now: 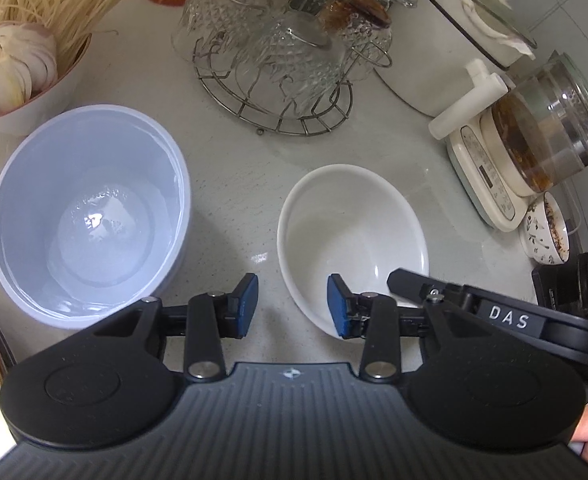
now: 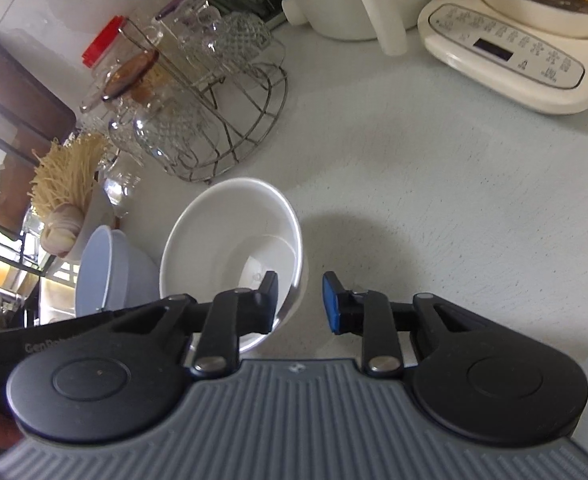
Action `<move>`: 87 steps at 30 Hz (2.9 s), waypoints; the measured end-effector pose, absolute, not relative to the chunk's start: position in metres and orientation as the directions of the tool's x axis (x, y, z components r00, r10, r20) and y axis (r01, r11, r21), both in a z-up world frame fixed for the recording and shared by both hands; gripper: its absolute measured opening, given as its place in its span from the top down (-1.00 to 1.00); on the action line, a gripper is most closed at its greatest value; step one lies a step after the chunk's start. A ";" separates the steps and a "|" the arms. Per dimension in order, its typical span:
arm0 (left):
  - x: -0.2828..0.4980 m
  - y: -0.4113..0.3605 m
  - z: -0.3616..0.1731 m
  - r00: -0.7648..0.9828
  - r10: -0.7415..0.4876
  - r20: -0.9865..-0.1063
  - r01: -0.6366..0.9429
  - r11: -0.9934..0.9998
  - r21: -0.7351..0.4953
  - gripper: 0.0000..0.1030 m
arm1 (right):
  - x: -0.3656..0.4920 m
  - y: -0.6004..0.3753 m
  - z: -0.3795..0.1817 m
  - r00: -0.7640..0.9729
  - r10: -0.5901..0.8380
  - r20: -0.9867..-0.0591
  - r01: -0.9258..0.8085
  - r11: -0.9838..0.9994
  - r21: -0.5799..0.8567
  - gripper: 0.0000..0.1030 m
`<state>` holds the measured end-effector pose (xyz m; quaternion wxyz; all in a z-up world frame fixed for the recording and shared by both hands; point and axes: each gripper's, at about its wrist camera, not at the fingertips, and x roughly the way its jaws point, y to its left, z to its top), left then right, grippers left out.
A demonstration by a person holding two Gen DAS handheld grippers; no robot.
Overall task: Organize plates and bowls
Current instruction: 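Close both grippers on the rim of the white bowl, then lift the white bowl, lower it into the blue bowls, open both grippers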
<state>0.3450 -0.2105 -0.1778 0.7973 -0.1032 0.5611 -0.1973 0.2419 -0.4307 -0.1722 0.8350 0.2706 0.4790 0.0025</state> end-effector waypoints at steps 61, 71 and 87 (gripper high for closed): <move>0.297 -0.093 -0.075 0.563 -0.474 -0.677 0.108 0.854 -0.508 0.72 | 0.250 -0.347 -0.070 0.641 0.363 -0.677 0.013 0.876 0.482 0.73; 0.296 -0.067 -0.092 0.611 -0.385 -0.692 -0.021 0.865 -0.501 0.71 | 0.276 -0.316 -0.089 0.575 0.430 -0.696 -0.066 0.872 0.484 0.74; 0.310 -0.059 -0.132 0.589 -0.274 -0.760 -0.184 0.871 -0.456 0.71 | 0.317 -0.291 -0.124 0.458 0.466 -0.757 -0.181 0.883 0.434 0.69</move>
